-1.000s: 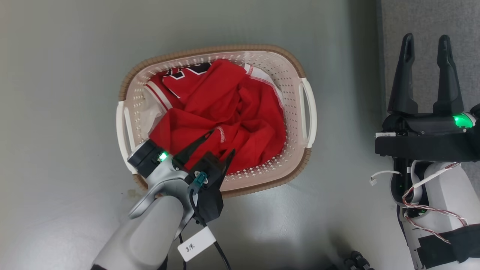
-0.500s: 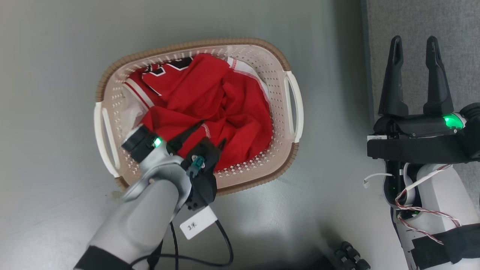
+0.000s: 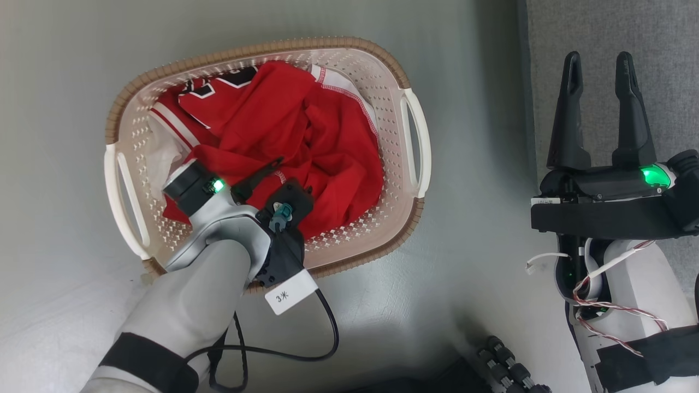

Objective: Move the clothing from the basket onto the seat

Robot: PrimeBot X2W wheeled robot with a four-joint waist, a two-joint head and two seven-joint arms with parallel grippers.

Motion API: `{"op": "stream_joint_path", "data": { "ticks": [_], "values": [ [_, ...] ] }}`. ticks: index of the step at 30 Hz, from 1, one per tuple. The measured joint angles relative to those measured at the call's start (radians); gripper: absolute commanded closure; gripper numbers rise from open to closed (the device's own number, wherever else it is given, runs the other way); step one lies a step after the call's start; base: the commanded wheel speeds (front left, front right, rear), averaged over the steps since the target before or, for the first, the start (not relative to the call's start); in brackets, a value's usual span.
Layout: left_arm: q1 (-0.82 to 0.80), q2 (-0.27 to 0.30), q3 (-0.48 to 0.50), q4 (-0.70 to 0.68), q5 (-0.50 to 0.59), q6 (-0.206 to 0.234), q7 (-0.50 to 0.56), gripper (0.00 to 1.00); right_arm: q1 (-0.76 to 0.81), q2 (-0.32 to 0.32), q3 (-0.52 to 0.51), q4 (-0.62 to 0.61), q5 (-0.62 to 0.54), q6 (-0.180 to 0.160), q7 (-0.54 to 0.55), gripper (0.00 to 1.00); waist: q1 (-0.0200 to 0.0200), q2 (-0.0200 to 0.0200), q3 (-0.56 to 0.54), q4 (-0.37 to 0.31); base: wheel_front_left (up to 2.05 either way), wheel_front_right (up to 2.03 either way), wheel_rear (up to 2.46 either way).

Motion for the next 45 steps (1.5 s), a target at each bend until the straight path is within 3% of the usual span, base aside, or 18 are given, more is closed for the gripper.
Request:
{"op": "stream_joint_path", "data": {
  "ticks": [9, 12, 13, 14, 24, 35, 45],
  "values": [
    [-0.045, -0.002, -0.002, 0.064, 0.007, 0.019, 0.015, 0.0, -0.004, 0.007, 0.0, 0.001, -0.003, 0.007, 0.0, 0.0, -0.0001, -0.0001, 0.02, -0.014, 0.0, 0.0, 0.0],
    [-0.053, -0.003, -0.001, 0.076, 0.007, 0.027, 0.016, 0.67, -0.004, 0.007, -0.001, 0.002, -0.005, 0.008, 0.0, 0.0, -0.0002, -0.0001, 0.024, -0.016, 0.0, 0.0, 0.0],
    [-0.054, -0.004, -0.001, 0.08, 0.007, 0.028, 0.023, 0.78, -0.004, 0.008, -0.002, 0.003, -0.007, 0.009, 0.0, 0.0, -0.0002, -0.0001, 0.025, -0.017, 0.0, 0.0, 0.0],
    [-0.054, -0.005, -0.001, 0.086, 0.007, 0.031, 0.023, 1.0, -0.004, 0.008, -0.002, 0.003, -0.007, 0.009, 0.0, 0.0, -0.0002, -0.0001, 0.026, -0.018, 0.0, 0.0, 0.0],
    [-0.068, -0.012, -0.002, 0.099, -0.008, 0.044, -0.019, 1.0, -0.004, 0.01, -0.043, 0.02, -0.008, 0.012, 0.0, 0.0, -0.0001, -0.0002, 0.016, 0.004, 0.0, 0.0, 0.0],
    [-0.029, -0.017, 0.025, 0.011, -0.161, 0.063, -0.102, 1.0, -0.019, 0.003, -0.073, 0.081, -0.019, 0.025, 0.0, 0.0, -0.0002, -0.0001, -0.05, 0.054, 0.0, 0.0, 0.0],
    [0.073, -0.018, -0.011, -0.117, -0.301, 0.077, -0.119, 1.0, -0.002, -0.024, -0.104, 0.153, -0.043, 0.039, 0.0, 0.0, -0.0001, -0.0001, -0.164, 0.109, 0.0, 0.0, 0.0]
  ]
}}
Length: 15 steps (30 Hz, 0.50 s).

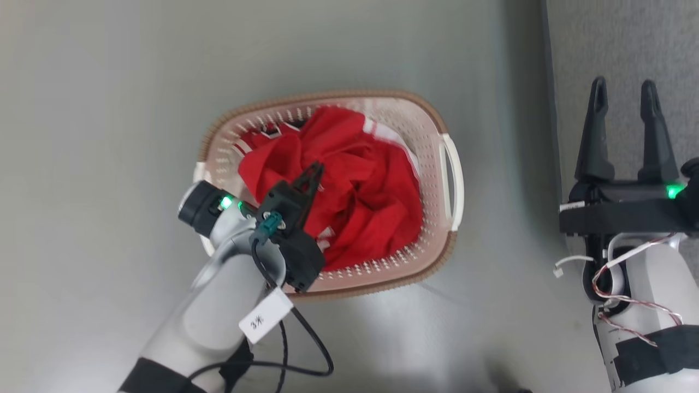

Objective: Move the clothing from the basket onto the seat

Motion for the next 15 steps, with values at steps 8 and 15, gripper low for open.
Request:
{"op": "stream_joint_path", "data": {
  "ticks": [8, 15],
  "values": [
    [0.073, -0.001, -0.026, -0.099, -0.072, 0.011, 0.0, 1.0, 0.041, -0.002, -0.009, 0.05, -0.009, 0.01, 0.0, 0.0, -0.0001, 0.0, -0.111, 0.049, 0.0, 0.0, 0.0],
    [0.139, -0.001, -0.018, -0.142, -0.08, 0.012, 0.0, 1.0, 0.09, -0.001, -0.015, 0.086, -0.009, 0.013, 0.0, 0.0, -0.0001, 0.0, -0.214, 0.085, 0.0, 0.0, 0.0]
  ]
}}
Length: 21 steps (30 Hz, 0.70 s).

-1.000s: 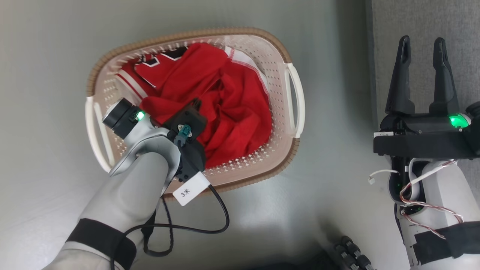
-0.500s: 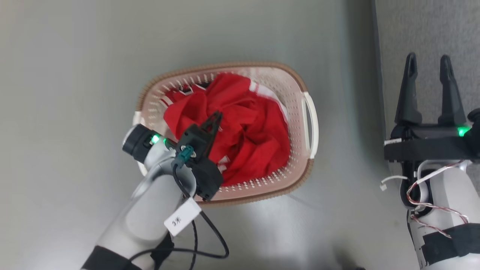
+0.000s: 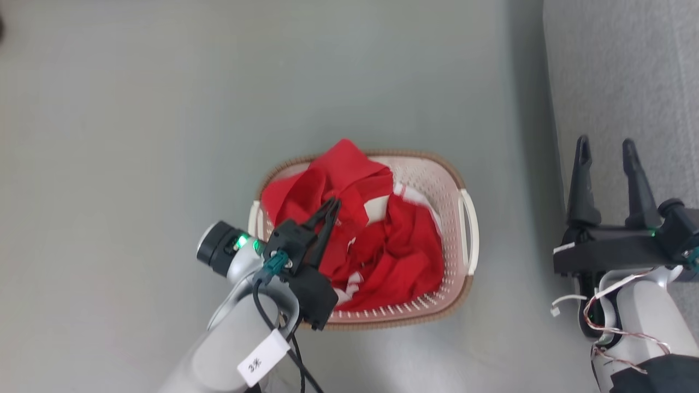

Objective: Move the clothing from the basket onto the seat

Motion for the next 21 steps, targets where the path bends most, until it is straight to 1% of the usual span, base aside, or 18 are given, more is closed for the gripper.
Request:
{"op": "stream_joint_path", "data": {
  "ticks": [5, 8, 16, 17, 18, 20, 21],
  "values": [
    [0.058, 0.0, 0.022, -0.035, -0.003, 0.0, 0.0, 1.0, 0.028, 0.006, 0.0, 0.028, 0.0, 0.004, 0.0, 0.0, 0.0001, 0.0, -0.076, 0.017, 0.0, 0.0, 0.0],
    [0.097, 0.0, 0.035, -0.063, -0.028, 0.008, 0.0, 1.0, 0.044, 0.014, 0.004, 0.041, 0.0, 0.004, 0.0, 0.0, 0.0001, -0.0001, -0.122, 0.023, 0.0, 0.0, 0.0],
    [0.194, 0.01, 0.054, -0.139, -0.033, 0.018, 0.0, 1.0, 0.104, 0.025, 0.017, 0.067, 0.0, 0.008, 0.0, 0.0, 0.0, -0.0001, -0.242, 0.022, 0.0, 0.0, 0.0],
    [0.205, 0.01, 0.056, -0.15, -0.034, 0.018, 0.0, 0.99, 0.11, 0.027, 0.018, 0.068, 0.0, 0.008, 0.0, 0.0, 0.0, 0.0, -0.256, 0.021, 0.0, 0.0, 0.0],
    [0.216, 0.009, 0.058, -0.162, -0.035, 0.021, 0.0, 0.84, 0.117, 0.028, 0.019, 0.069, 0.0, 0.008, 0.0, 0.0, 0.0, 0.0, -0.27, 0.019, 0.0, 0.0, 0.0],
    [0.233, 0.011, 0.062, -0.182, -0.036, 0.026, 0.0, 0.5, 0.129, 0.03, 0.021, 0.069, 0.0, 0.008, 0.0, 0.0, 0.0, 0.0, -0.294, 0.015, 0.0, 0.0, 0.0],
    [0.239, 0.013, 0.063, -0.189, -0.036, 0.026, 0.0, 0.0, 0.135, 0.031, 0.022, 0.068, 0.0, 0.008, 0.0, 0.0, 0.0, 0.0, -0.306, 0.013, 0.0, 0.0, 0.0]
  ]
}}
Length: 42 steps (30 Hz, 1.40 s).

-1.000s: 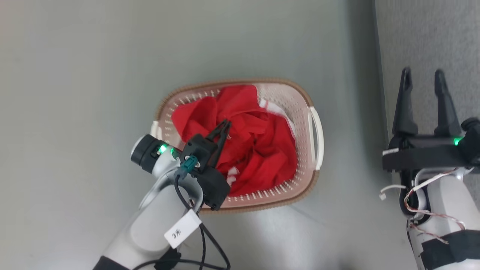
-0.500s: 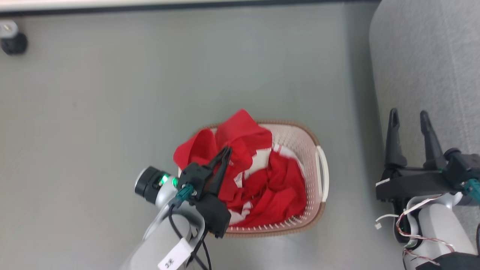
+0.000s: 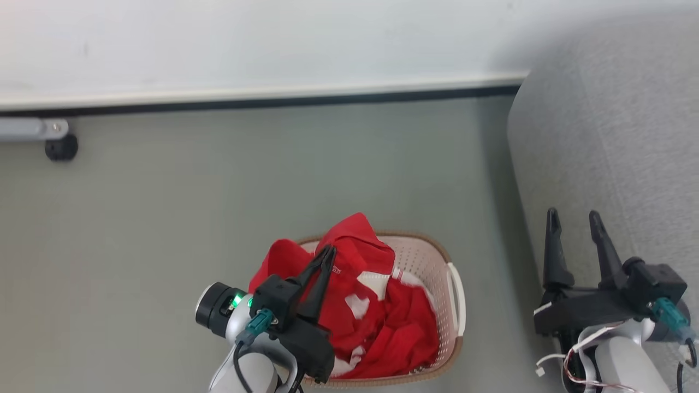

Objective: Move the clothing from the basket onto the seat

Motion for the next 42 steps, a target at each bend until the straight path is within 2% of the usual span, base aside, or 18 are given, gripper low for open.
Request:
{"op": "stream_joint_path", "data": {
  "ticks": [12, 30, 42],
  "values": [
    [0.06, 0.013, 0.044, -0.109, 0.0, 0.028, -0.003, 0.0, 0.035, 0.005, -0.003, -0.013, 0.0, -0.001, 0.0, 0.0, 0.0002, 0.0, -0.075, -0.022, 0.0, 0.0, 0.0],
    [0.195, 0.113, 0.241, -0.205, -0.03, 0.096, -0.003, 0.0, 0.094, 0.011, 0.007, -0.042, 0.0, -0.001, 0.0, 0.0, 0.0002, 0.0001, -0.142, -0.012, 0.0, 0.0, 0.0],
    [0.323, 0.141, 0.341, -0.255, -0.062, 0.114, -0.003, 0.0, 0.159, 0.014, 0.031, -0.063, -0.009, -0.001, 0.0, 0.0, 0.0001, 0.0001, -0.2, -0.018, 0.0, 0.0, 0.0]
  ]
}}
